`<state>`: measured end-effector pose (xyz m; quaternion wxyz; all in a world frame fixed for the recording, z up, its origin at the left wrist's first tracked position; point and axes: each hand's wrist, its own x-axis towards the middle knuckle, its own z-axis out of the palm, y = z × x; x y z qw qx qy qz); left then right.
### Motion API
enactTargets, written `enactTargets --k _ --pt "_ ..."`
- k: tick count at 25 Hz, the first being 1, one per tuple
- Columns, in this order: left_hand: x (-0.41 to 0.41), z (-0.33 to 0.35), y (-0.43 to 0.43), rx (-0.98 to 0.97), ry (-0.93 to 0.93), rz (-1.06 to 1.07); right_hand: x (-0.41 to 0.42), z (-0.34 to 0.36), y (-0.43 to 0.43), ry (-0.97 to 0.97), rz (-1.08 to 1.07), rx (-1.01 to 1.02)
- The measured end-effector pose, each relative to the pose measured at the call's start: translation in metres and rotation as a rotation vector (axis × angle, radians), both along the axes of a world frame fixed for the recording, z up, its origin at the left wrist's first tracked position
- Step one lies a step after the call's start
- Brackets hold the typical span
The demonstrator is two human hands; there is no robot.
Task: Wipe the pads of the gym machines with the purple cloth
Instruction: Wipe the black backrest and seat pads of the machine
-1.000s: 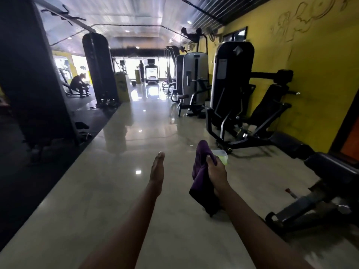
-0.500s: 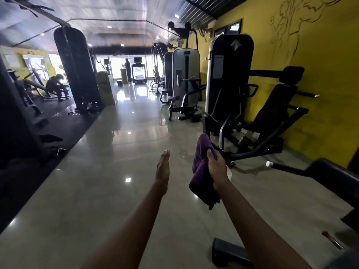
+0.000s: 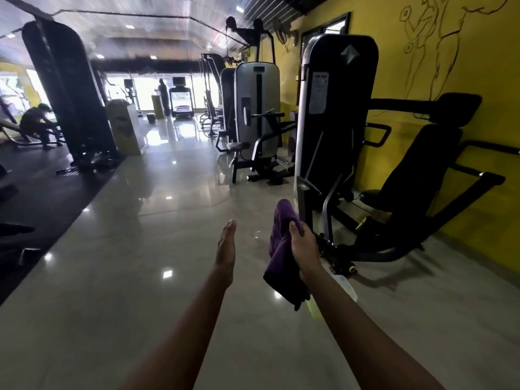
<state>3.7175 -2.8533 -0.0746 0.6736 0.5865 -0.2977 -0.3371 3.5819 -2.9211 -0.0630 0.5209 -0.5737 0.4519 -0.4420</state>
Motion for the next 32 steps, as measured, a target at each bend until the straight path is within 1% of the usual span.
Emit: enactTargets --k 3,7,10,14,16,20,23,27,30,32 --pt "0.062 0.003 -0.096 0.009 -0.007 -0.044 0.056 0.005 -0.088 0.017 -0.039 0.015" --pt "0.131 -0.006 -0.213 0.004 -0.020 -0.090 0.122 -0.011 -0.202 0.008 -0.100 0.011" --pt "0.194 -0.010 -0.320 -0.003 -0.020 -0.115 0.180 -0.017 -0.306 -0.015 -0.119 0.002" --pt "0.265 -0.004 -0.461 -0.010 -0.023 -0.126 0.253 -0.006 -0.450 -0.018 -0.134 -0.012" --pt "0.291 0.005 -0.515 -0.011 -0.009 -0.132 0.278 0.002 -0.503 -0.005 -0.144 -0.019" --pt "0.354 0.009 -0.657 -0.031 -0.014 -0.166 0.332 0.003 -0.636 0.005 -0.204 -0.036" --pt "0.388 0.005 -0.753 -0.069 -0.023 -0.248 0.362 -0.001 -0.726 -0.002 -0.288 -0.043" --pt "0.430 0.003 -0.893 -0.041 -0.078 -0.408 0.400 -0.008 -0.844 -0.028 -0.440 -0.012" --pt "0.442 0.002 -0.996 -0.020 -0.108 -0.527 0.409 -0.023 -0.925 -0.027 -0.546 0.010" --pt "0.436 -0.006 -1.048 -0.007 -0.090 -0.604 0.404 -0.030 -0.964 -0.009 -0.612 0.040"
